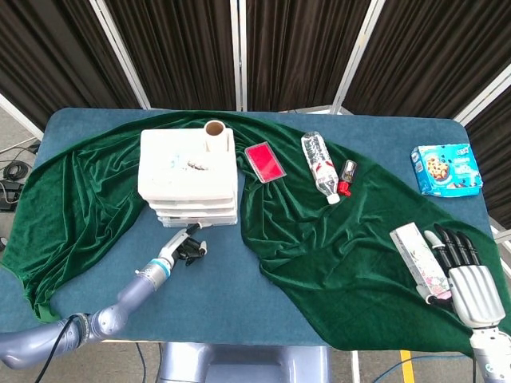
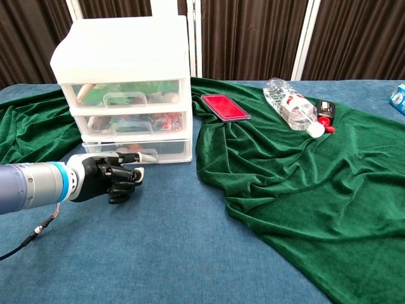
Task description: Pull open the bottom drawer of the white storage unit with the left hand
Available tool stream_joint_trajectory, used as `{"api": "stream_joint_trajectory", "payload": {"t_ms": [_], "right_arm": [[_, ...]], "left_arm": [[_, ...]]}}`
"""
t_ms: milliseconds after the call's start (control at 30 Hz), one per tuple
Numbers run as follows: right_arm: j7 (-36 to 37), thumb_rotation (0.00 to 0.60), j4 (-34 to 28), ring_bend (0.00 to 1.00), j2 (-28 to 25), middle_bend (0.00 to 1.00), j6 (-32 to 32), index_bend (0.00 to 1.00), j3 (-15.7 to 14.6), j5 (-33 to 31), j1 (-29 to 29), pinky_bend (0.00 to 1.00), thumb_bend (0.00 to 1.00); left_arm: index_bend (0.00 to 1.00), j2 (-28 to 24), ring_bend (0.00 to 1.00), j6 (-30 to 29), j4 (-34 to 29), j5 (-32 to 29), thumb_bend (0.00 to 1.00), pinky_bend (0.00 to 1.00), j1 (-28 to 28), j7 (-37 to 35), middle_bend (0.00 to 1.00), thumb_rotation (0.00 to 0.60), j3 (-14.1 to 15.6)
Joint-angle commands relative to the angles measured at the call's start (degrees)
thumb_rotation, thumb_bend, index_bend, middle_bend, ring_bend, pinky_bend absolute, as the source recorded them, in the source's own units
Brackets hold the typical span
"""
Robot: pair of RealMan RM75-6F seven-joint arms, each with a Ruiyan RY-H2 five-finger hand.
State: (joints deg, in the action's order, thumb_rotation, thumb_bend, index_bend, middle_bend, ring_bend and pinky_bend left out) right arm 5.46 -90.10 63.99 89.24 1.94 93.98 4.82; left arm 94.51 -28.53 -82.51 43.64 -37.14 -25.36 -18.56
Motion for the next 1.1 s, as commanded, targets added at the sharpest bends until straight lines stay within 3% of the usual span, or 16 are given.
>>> {"api": "stream_joint_trajectory", "payload": {"t_ms": [33,1100], "right_arm": [[0.05,0.6,-0.03,0.0,-0.05,0.0,-0.06,0.0,0.04,-0.09,0.03,0.0,0.06],[-0.21,0.6,-0.38,0.0,-0.16,0.0,0.41,0.0,0.1,-0.2,-0.19,0.0,0.06]], "left_arm": [[0.24,-0.7,0.88,-0.4,-1.71,1.48,0.72,0.82,0.98,-0.36,0.91,0.6,0.41],[0.24,-3.06,0.88,-0.37,-5.65,14.16,0.72,0.82,7.33,-6.31,0.91,0.6,4.26]]}}
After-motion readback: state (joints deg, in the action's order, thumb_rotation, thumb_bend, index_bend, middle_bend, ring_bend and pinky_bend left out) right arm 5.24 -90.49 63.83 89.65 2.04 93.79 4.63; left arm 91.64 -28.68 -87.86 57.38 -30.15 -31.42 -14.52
